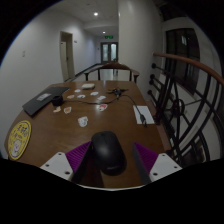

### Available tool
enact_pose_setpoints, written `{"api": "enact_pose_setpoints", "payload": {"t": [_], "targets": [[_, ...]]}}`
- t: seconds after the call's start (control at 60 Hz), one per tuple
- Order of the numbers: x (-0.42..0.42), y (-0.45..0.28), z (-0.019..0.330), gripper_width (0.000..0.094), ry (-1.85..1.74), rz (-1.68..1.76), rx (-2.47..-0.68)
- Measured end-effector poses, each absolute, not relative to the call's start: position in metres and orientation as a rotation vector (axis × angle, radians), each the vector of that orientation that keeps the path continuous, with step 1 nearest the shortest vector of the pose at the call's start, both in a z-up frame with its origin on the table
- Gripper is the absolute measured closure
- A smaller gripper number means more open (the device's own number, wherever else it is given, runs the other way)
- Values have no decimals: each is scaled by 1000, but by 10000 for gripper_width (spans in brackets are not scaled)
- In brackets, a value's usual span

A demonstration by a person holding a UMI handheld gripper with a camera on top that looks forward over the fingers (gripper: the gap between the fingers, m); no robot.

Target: Arrange mouse

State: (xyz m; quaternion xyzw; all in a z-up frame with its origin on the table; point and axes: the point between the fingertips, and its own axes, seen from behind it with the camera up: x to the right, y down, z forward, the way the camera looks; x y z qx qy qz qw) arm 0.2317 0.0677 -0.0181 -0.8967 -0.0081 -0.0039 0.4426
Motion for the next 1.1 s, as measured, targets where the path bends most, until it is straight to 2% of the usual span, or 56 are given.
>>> {"api": "enact_pose_setpoints", "payload": {"t": [0.083, 0.167, 0.2, 0.233, 0.25, 0.4, 0.467, 0.533, 0.65, 0.717, 0.783, 0.867, 0.917, 1.1], "targets": [[239, 81, -19, 154, -19, -3, -2231], [243, 89, -20, 244, -1, -9, -2227], [248, 90, -20, 444, 35, -29, -2220], [250, 89, -20, 441, 71, -29, -2214], [249, 89, -21, 485, 80, -28, -2215], [253, 81, -13, 597, 169, -29, -2222], [247, 77, 22, 601, 216, -38, -2145], [211, 68, 77, 602, 180, -28, -2054], [103, 52, 176, 600, 88, 27, -1880], [30, 38, 200, 600, 29, 91, -1830], [-43, 39, 186, 602, -32, 159, -1857], [-107, 39, 132, 589, -81, 210, -1953], [-128, 25, 80, 589, -116, 176, -2028], [-157, 27, -1, 561, -184, 100, -2182]]}}
